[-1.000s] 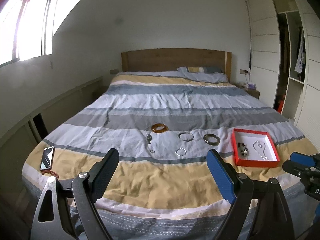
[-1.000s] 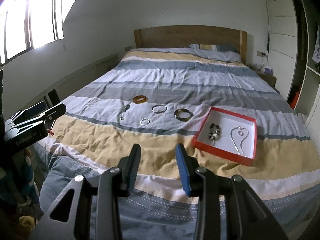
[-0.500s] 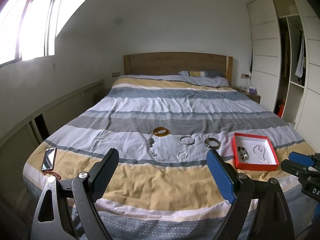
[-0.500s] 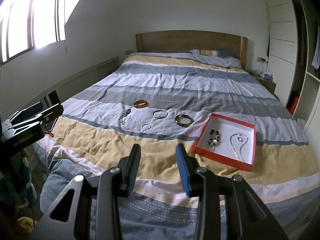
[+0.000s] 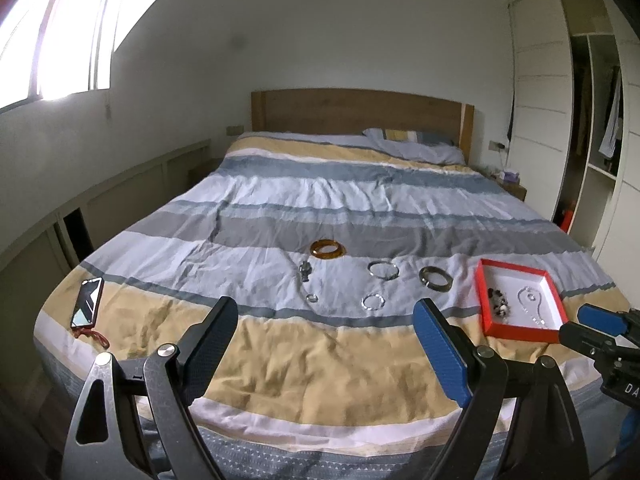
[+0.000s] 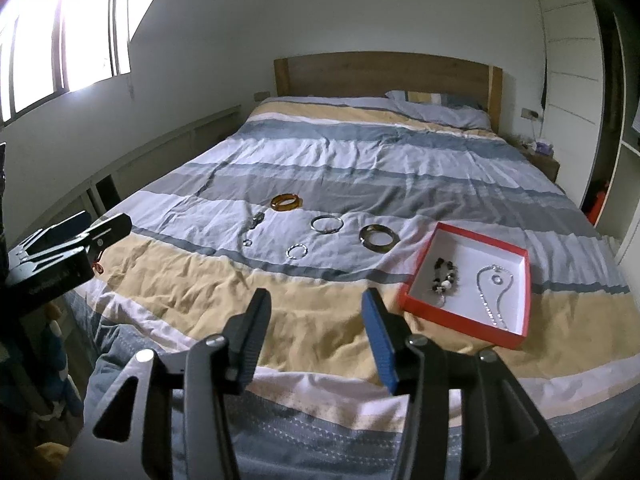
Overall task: Organize jewelry
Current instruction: 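Withdraw both tools from the red box back over the bed, then move both tools toward the small silver ring near the watch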
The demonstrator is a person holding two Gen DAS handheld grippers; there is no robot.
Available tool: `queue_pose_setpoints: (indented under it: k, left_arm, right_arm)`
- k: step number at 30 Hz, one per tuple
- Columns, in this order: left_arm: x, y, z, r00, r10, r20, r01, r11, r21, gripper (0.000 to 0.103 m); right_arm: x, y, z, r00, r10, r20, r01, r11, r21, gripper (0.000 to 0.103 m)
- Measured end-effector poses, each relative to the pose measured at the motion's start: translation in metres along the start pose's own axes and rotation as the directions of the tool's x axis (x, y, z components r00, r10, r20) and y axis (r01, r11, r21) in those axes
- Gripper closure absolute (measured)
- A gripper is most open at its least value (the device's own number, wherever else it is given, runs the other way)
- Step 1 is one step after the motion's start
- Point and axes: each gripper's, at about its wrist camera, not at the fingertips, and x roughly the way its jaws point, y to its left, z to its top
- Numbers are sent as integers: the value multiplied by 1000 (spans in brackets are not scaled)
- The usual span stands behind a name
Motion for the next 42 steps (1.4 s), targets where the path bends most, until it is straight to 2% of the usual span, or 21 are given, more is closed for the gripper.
queue_pose_setpoints:
  k: [13, 19, 24, 27, 31, 33, 35, 39, 42]
  left_arm:
    - [52, -2, -13, 994, 12, -111, -11, 1000, 14, 15]
    - [94, 10, -27, 975, 17, -221, -17, 1000, 0, 15]
    - [136, 40, -39, 953, 46, -301, -62, 997, -46, 15]
    - [160, 56, -39, 944, 46, -327, -72, 995, -68, 15]
    - [193, 62, -29, 944, 16, -330, -37, 998, -56, 16]
    - [214, 59, -23, 944, -18, -329, 3, 999, -45, 23]
    - [231, 56, -19, 941, -61, -334, 50, 998, -43, 37]
    - [272, 48, -15, 926, -139, -351, 132, 990, -45, 48]
    - [303, 44, -15, 916, -153, -370, 152, 988, -32, 55]
  right_arm:
    - [59, -5, -6, 996, 22, -91, -21, 1000, 8, 56]
    - [99, -13, -8, 988, 39, -152, -37, 999, 20, 56]
    - [147, -18, -5, 976, 68, -206, -62, 998, 34, 56]
    - [179, -18, 0, 970, 89, -226, -84, 996, 31, 56]
    - [216, -15, 7, 963, 117, -244, -114, 993, 26, 56]
    - [236, -12, 12, 958, 136, -251, -135, 991, 21, 56]
    - [253, -8, 17, 956, 150, -253, -154, 988, 4, 56]
    - [283, -2, 22, 951, 167, -259, -179, 984, -21, 56]
    - [300, -3, 20, 945, 183, -270, -194, 981, -16, 56]
